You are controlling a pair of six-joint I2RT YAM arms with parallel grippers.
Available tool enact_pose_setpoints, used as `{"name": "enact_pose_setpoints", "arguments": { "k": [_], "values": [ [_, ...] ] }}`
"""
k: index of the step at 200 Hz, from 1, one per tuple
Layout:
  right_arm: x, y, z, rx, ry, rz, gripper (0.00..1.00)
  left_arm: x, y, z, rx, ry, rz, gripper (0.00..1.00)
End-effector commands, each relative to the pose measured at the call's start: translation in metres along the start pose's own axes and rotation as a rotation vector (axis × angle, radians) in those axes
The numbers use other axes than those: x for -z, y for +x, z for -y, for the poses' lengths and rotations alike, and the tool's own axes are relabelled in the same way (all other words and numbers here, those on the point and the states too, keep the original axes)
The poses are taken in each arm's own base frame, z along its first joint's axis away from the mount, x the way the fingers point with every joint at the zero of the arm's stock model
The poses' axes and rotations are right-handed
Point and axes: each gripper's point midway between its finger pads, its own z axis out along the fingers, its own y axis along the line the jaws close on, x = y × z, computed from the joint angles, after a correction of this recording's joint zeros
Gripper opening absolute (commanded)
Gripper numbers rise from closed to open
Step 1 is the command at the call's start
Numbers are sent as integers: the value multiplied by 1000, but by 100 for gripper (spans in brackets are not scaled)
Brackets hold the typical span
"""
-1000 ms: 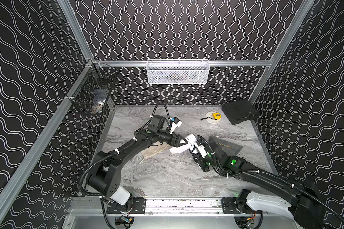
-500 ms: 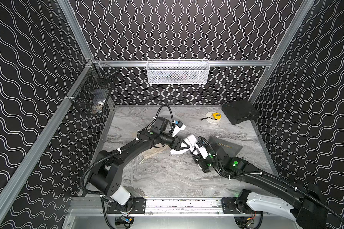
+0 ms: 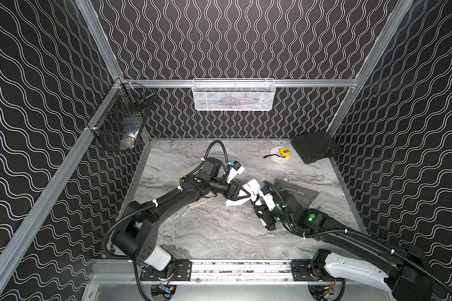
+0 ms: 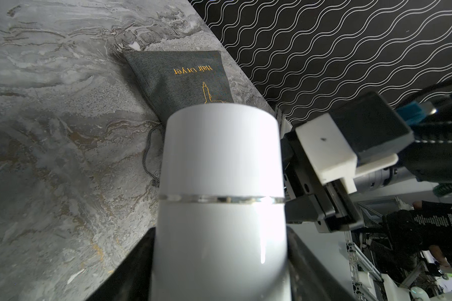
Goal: Pack away hair dryers
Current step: Fold the hair dryer.
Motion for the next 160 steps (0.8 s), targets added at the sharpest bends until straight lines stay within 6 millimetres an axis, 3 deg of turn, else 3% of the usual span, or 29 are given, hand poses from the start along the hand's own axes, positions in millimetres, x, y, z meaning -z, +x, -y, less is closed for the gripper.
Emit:
{"name": "enact_pose_setpoints", "arguments": {
  "k": [1, 33, 104, 160],
  "values": [
    [15, -70, -29, -128, -152, 281, 8, -1, -9, 11, 22, 40, 65, 13],
    [20, -86, -40, -223, -239, 341, 9, 3, -16, 8, 57, 7, 166, 0],
    [14, -102, -54, -321, -332, 372, 8, 7, -25, 7, 99, -12, 267, 0],
    [14, -105, -45, -387, -301, 398, 8, 14, -28, -1, 116, -87, 335, 0]
  ]
}}
